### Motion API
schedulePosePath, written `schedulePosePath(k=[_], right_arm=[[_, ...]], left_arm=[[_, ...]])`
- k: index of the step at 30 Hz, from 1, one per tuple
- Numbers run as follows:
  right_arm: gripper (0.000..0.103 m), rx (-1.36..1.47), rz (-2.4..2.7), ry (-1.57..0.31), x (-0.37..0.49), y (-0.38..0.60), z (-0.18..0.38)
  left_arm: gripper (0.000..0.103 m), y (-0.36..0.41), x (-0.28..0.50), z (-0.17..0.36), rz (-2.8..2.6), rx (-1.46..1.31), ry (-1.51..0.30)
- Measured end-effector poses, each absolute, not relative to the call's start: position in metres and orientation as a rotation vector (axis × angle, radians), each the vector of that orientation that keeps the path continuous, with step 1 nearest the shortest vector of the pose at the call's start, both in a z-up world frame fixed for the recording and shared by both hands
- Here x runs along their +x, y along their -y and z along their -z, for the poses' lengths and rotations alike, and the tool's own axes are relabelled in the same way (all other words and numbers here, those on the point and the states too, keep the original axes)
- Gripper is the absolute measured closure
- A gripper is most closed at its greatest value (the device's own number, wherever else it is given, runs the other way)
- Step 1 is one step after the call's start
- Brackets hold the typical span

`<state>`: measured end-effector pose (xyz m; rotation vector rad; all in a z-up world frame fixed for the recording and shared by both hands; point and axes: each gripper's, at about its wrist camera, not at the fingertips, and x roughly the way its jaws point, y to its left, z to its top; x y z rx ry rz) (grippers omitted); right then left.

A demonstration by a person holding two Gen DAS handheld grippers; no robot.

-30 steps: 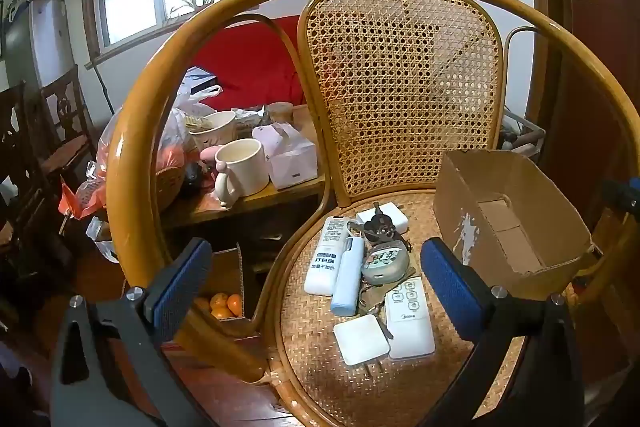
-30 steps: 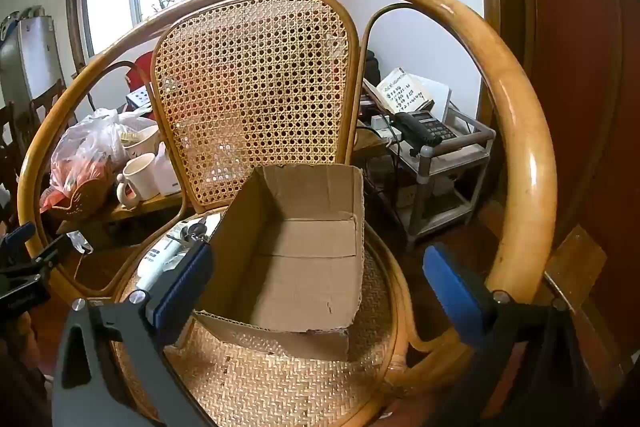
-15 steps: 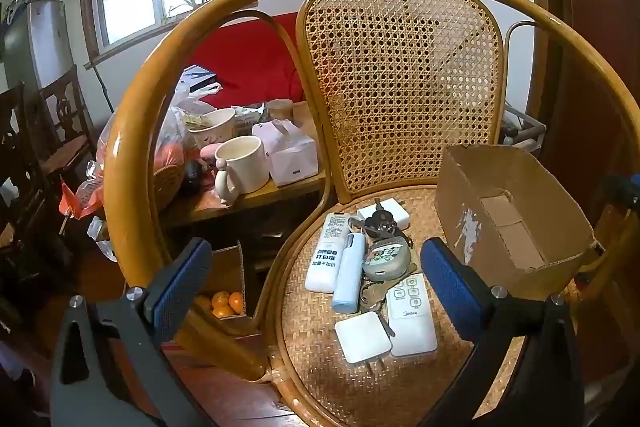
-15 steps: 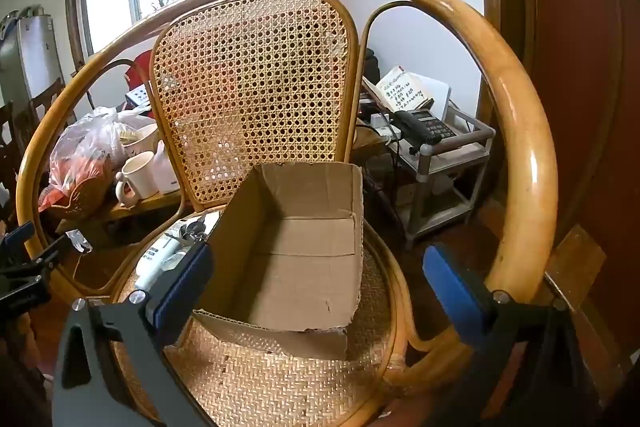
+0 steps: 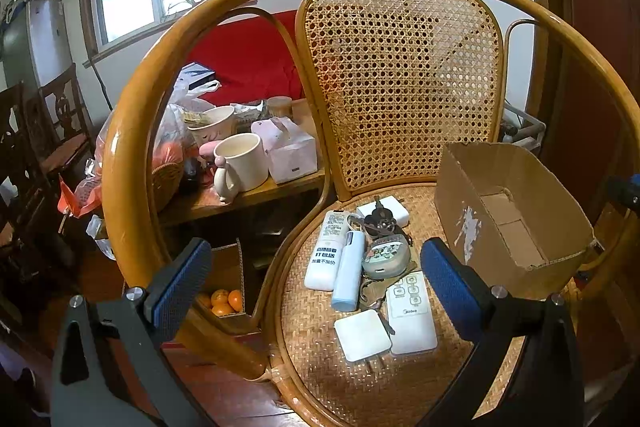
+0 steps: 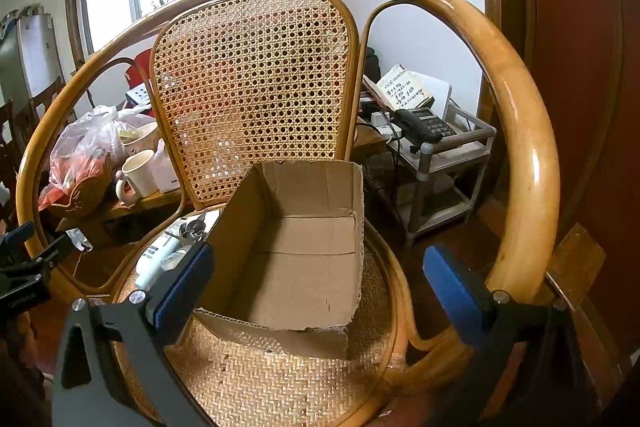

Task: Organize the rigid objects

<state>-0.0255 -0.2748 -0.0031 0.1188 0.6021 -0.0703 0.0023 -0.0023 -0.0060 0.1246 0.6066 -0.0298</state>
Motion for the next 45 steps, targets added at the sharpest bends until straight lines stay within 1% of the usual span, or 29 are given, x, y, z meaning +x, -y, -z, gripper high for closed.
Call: schedulePosePath(k=[45], right_arm=[[0.0,0.119,0.077,-0.614,-0.0255,0.274,0.005]], left_arm=[[0.0,0.0032,0.0042,0.0065,0.026,0.136,-0.619]])
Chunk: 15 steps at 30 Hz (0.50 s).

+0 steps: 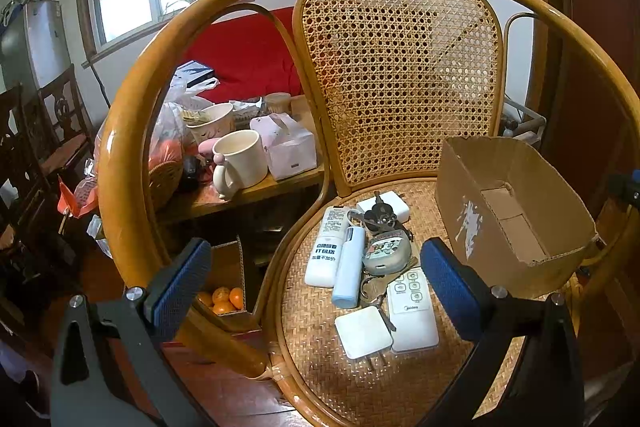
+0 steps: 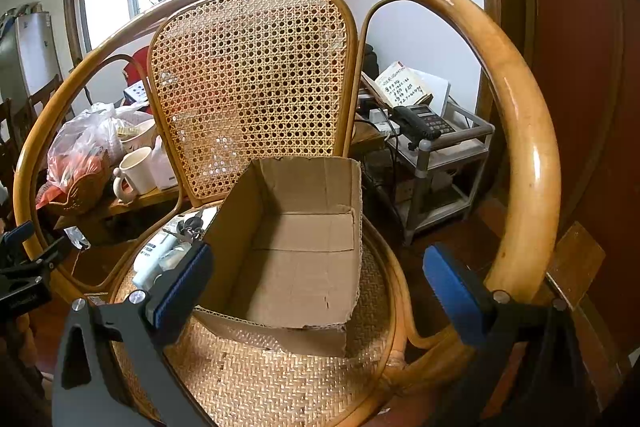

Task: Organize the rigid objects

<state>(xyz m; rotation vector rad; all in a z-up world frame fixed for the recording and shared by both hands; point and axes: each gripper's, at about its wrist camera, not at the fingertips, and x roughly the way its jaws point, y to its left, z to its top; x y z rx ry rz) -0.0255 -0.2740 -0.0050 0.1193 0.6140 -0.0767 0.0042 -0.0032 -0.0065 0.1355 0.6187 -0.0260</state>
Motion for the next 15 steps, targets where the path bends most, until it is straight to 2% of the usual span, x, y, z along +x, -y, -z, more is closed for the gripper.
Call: schedulePosePath(k=[15], right_arm=[[0.0,0.115,0.099,-0.6,-0.0258,0.2749,0.0054]], left_arm=[[0.0,0.0039,0.0015,0.0066,0.052,0.132,-0.619]])
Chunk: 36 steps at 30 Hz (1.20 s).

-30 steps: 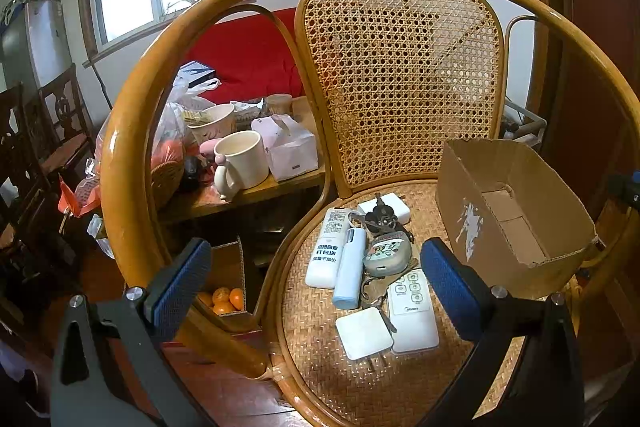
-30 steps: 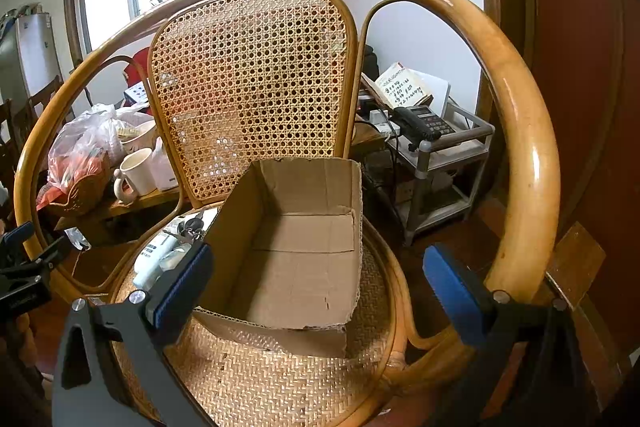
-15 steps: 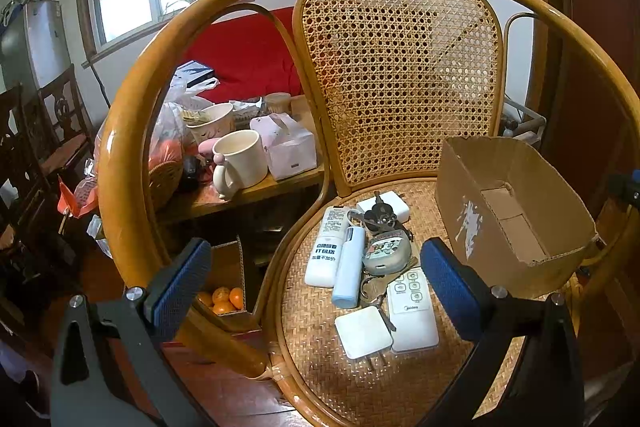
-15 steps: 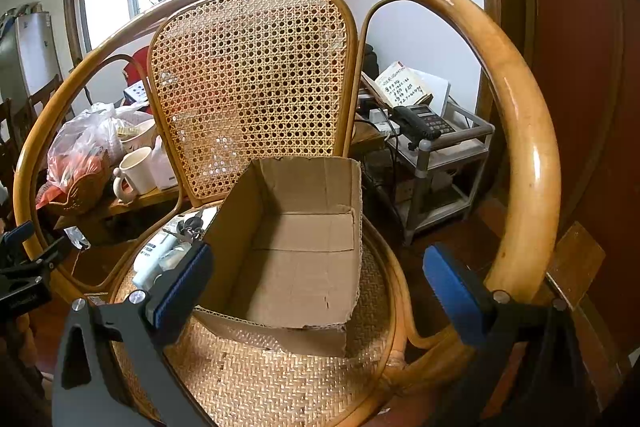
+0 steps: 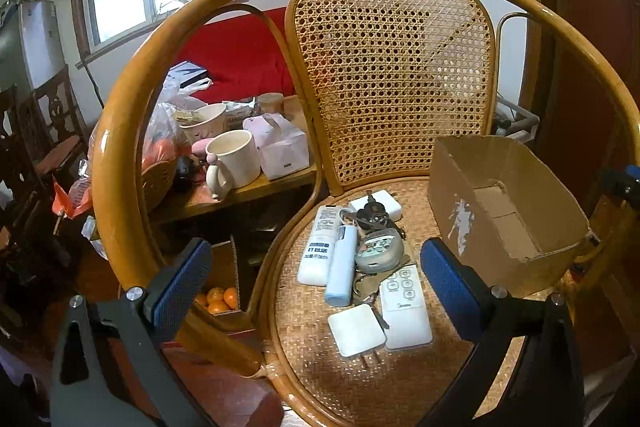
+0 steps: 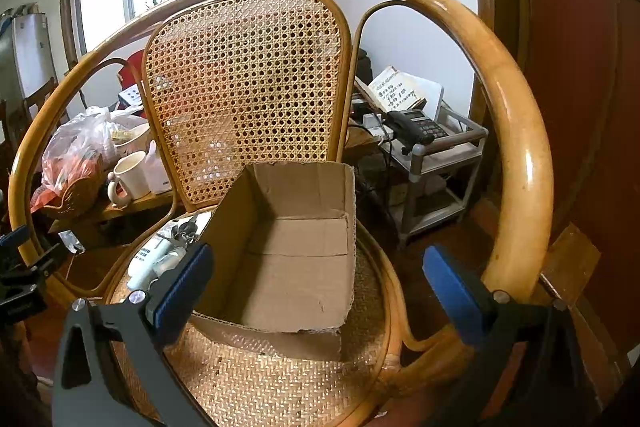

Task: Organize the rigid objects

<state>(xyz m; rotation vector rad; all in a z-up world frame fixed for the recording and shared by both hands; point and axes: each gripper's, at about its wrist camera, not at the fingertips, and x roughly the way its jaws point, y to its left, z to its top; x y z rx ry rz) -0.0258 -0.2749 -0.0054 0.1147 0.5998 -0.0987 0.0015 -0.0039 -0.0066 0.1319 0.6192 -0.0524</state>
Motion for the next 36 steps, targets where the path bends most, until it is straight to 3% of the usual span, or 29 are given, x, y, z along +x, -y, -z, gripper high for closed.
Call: schedulePosePath(k=[14,20,24,32,34,36], right_arm=[[0.0,0.096,0.085,-0.652,-0.016,0.273,0.012],[0.007,0.079,0.092,-0.696,-0.002,0.275,0.021],[0.018,0.07,0.087,-0.738,0.009,0.278,0.031],[0.021,0.02,0.139,-0.825,0.032,0.282,0.05],[0.026,0.017,0.147,-0.841,0.037,0.283,0.053],[0.043,0.019,0.154,-0.866,0.043,0.285,0.057]], left_arm=[[0.0,0.009,0.016,0.015,0.03,0.147,-0.679],[0.0,0.012,0.027,0.025,0.087,0.121,-0.732],[0.0,0.017,0.038,0.038,0.102,0.132,-0.794],[0.0,0.017,0.051,0.053,0.111,0.125,-0.861],[0.0,0.016,0.055,0.058,0.113,0.119,-0.886],[0.0,0.015,0.058,0.061,0.118,0.109,-0.904]])
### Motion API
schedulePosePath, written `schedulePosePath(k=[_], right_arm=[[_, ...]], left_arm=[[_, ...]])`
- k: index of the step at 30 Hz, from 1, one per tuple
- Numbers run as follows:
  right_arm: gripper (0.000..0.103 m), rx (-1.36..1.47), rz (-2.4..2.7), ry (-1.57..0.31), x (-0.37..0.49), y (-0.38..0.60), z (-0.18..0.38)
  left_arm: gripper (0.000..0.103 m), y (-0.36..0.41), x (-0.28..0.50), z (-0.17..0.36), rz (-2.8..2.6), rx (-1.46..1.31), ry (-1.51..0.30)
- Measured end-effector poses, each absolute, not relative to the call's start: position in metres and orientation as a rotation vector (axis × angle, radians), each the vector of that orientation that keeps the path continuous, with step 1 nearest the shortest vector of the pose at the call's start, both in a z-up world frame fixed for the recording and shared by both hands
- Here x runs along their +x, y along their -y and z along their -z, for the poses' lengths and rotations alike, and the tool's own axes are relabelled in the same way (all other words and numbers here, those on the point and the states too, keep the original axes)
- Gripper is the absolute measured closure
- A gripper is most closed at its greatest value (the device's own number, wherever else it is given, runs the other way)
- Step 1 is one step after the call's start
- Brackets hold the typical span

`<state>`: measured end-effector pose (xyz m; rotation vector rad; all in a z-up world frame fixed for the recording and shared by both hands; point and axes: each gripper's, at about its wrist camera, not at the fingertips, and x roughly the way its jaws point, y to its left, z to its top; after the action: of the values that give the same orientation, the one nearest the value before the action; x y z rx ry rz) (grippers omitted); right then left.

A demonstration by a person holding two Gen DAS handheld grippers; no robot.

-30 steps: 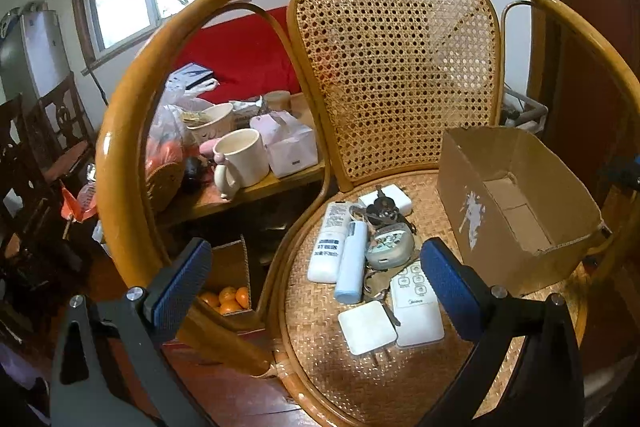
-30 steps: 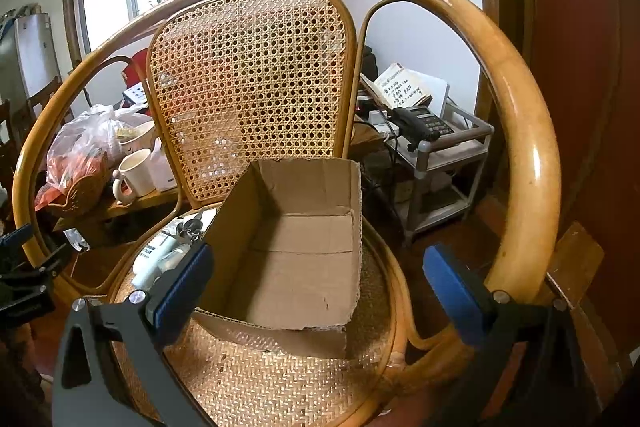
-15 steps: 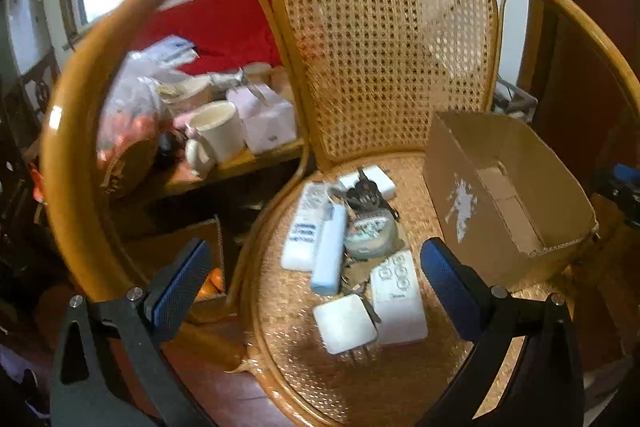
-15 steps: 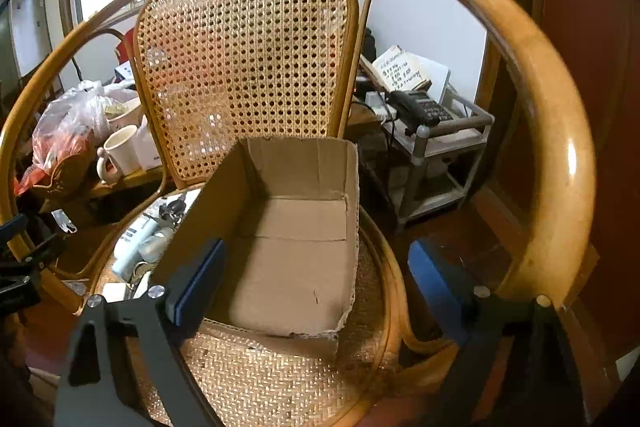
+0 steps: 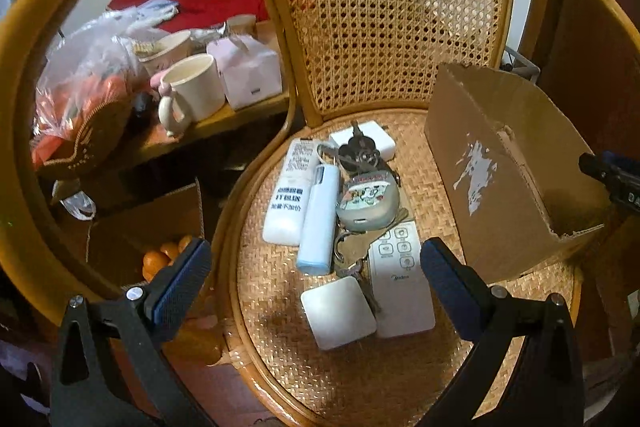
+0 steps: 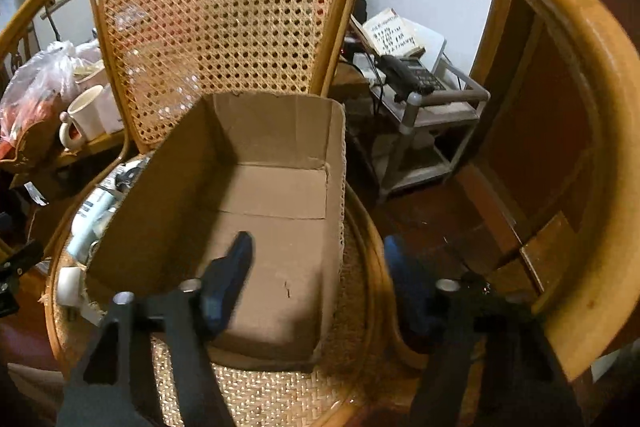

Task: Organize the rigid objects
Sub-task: 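Move the left tool down toward the white square charger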

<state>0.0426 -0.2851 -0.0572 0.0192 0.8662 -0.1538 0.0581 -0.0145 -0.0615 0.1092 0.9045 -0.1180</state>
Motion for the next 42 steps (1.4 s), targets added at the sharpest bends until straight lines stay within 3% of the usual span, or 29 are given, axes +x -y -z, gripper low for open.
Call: schedulePosePath(k=[3,5,9,14,16,17,30,33,42], right_arm=[[0.055,0.041,0.151,-0.892,0.048,0.289,0.063],[0.058,0.064,0.147,-0.906,0.054,0.293,0.067],[0.082,0.061,0.154,-0.946,0.065,0.296,0.077],[0.091,0.023,0.141,-0.97,0.071,0.293,0.085],[0.097,-0.018,0.156,-0.984,0.071,0.29,0.088],[0.097,-0.031,0.163,-0.991,0.07,0.29,0.09],[0.096,-0.054,0.191,-0.997,0.066,0.291,0.087],[0.096,-0.053,0.189,-0.998,0.067,0.291,0.087],[0.096,-0.061,0.189,-0.996,0.066,0.29,0.087]], left_arm=[[0.0,0.014,0.06,0.066,0.122,0.102,-0.922],[0.0,0.015,0.06,0.068,0.124,0.111,-0.931],[0.0,0.017,0.059,0.075,0.144,0.125,-0.961],[0.001,0.018,0.063,0.085,0.168,0.102,-1.017],[0.008,0.017,0.065,0.088,0.196,0.082,-1.035],[0.014,0.017,0.065,0.089,0.209,0.071,-1.047],[0.014,0.006,0.08,0.119,0.146,0.036,-1.174],[0.022,0.008,0.082,0.126,0.141,0.051,-1.204],[0.025,0.006,0.085,0.135,0.174,0.0,-1.248]])
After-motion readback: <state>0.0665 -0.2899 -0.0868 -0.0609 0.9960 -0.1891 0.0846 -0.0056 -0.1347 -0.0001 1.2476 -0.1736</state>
